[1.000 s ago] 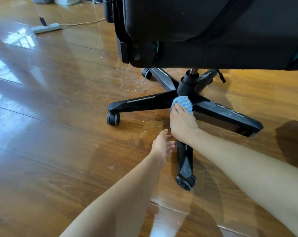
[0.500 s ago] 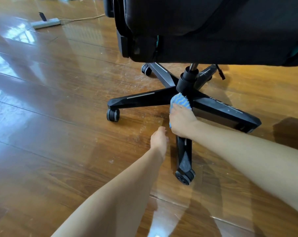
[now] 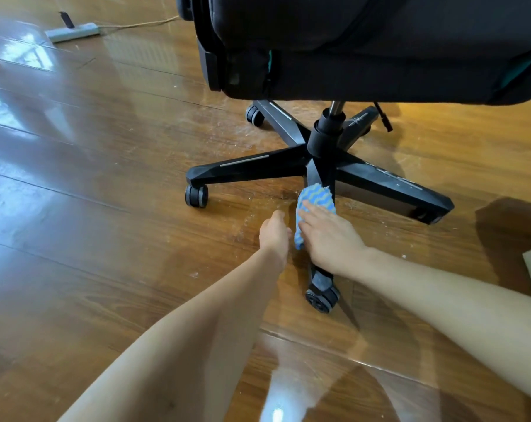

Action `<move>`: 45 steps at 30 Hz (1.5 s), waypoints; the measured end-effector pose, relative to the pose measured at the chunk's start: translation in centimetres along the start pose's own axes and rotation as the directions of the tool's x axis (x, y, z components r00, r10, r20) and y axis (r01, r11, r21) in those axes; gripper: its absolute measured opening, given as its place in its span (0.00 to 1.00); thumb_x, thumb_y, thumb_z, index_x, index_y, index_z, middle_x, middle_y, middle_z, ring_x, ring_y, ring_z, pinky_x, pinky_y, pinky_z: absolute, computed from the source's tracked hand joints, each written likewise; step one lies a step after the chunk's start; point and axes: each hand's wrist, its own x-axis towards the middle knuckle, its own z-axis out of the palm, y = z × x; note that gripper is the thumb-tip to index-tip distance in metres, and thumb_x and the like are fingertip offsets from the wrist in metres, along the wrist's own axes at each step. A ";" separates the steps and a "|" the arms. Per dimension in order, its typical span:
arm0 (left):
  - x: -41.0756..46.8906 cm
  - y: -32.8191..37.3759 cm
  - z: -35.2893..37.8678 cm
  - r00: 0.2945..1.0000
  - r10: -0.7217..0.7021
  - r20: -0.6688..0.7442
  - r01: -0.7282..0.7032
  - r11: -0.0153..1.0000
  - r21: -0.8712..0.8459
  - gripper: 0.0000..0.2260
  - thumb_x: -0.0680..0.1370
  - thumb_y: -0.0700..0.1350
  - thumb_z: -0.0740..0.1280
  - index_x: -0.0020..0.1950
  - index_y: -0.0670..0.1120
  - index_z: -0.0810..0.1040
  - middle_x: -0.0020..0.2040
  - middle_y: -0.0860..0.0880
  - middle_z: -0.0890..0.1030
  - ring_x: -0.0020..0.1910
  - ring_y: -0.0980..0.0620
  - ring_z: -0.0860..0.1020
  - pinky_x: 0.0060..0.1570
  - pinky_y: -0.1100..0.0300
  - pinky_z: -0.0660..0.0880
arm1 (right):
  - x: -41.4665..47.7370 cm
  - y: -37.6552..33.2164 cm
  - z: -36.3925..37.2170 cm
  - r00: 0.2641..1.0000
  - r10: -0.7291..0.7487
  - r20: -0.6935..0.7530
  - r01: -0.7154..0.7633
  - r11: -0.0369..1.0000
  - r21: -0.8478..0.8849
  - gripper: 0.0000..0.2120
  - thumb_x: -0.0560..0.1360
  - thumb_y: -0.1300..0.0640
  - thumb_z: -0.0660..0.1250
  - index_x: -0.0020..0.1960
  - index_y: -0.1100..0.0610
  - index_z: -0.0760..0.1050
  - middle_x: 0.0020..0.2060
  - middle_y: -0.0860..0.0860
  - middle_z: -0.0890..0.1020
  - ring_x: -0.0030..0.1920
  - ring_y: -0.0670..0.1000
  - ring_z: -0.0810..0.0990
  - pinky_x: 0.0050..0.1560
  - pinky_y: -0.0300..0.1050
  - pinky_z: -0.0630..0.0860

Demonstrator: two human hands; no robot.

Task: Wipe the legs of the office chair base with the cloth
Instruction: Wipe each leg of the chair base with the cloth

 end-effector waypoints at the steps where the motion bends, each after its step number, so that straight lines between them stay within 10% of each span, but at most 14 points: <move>1: 0.0 0.0 0.0 1.000 -0.005 -0.005 0.005 1.000 -0.003 0.21 0.85 0.54 0.59 0.72 0.44 0.75 0.56 0.46 0.81 0.58 0.47 0.79 0.70 0.47 0.73 | -1.0 -0.2 0.2 1.000 -0.011 -0.024 0.011 1.000 0.014 0.20 0.80 0.54 0.56 0.66 0.61 0.79 0.72 0.55 0.74 0.80 0.55 0.60 0.79 0.54 0.60; 12: -0.6 0.3 1.2 1.000 -0.002 -0.008 0.002 1.000 -0.011 0.22 0.86 0.54 0.58 0.74 0.44 0.76 0.49 0.48 0.80 0.51 0.50 0.78 0.74 0.47 0.70 | -10.2 0.1 3.4 0.910 -0.364 -0.197 0.397 0.903 0.165 0.17 0.83 0.58 0.61 0.70 0.58 0.76 0.76 0.54 0.71 0.80 0.55 0.62 0.71 0.54 0.72; 16: -1.0 0.3 1.0 1.000 -0.020 0.003 0.020 1.000 0.001 0.22 0.86 0.55 0.59 0.74 0.45 0.75 0.63 0.44 0.82 0.63 0.46 0.79 0.67 0.49 0.71 | -5.6 1.8 2.5 0.971 0.024 -0.236 0.038 0.967 0.253 0.22 0.85 0.54 0.55 0.77 0.57 0.69 0.79 0.54 0.65 0.81 0.54 0.59 0.75 0.56 0.67; 22: -0.6 -0.2 1.1 0.999 -0.020 -0.034 0.022 0.998 0.063 0.20 0.84 0.54 0.61 0.71 0.45 0.77 0.57 0.46 0.83 0.59 0.47 0.80 0.63 0.50 0.73 | -7.1 -2.6 2.8 0.892 0.411 -0.189 -0.211 0.748 0.629 0.22 0.86 0.55 0.56 0.79 0.52 0.65 0.81 0.43 0.58 0.81 0.44 0.55 0.77 0.42 0.60; 30: -0.6 0.4 3.3 0.999 -0.013 0.030 0.009 0.992 0.126 0.15 0.84 0.49 0.63 0.68 0.46 0.82 0.46 0.46 0.82 0.39 0.51 0.78 0.47 0.58 0.78 | -12.7 -7.8 3.0 0.844 0.536 0.000 -0.315 0.497 0.808 0.27 0.86 0.49 0.54 0.83 0.49 0.53 0.81 0.38 0.52 0.79 0.35 0.50 0.73 0.28 0.55; 35: 0.0 -0.5 4.5 0.996 0.005 0.088 -0.023 0.979 0.203 0.20 0.80 0.50 0.62 0.71 0.54 0.82 0.68 0.43 0.84 0.68 0.37 0.81 0.71 0.41 0.74 | -3.8 -3.4 0.8 0.718 0.680 0.147 -0.468 0.315 0.826 0.23 0.86 0.52 0.53 0.81 0.53 0.58 0.79 0.49 0.63 0.77 0.52 0.64 0.69 0.46 0.63; 45: -0.3 0.5 5.0 0.985 0.149 0.083 -0.165 0.955 0.246 0.23 0.88 0.43 0.57 0.83 0.58 0.67 0.72 0.54 0.75 0.68 0.45 0.79 0.69 0.45 0.78 | -1.3 0.6 -0.9 0.701 0.657 0.277 -0.475 0.140 0.869 0.27 0.84 0.43 0.57 0.80 0.48 0.62 0.77 0.48 0.69 0.75 0.52 0.68 0.66 0.46 0.66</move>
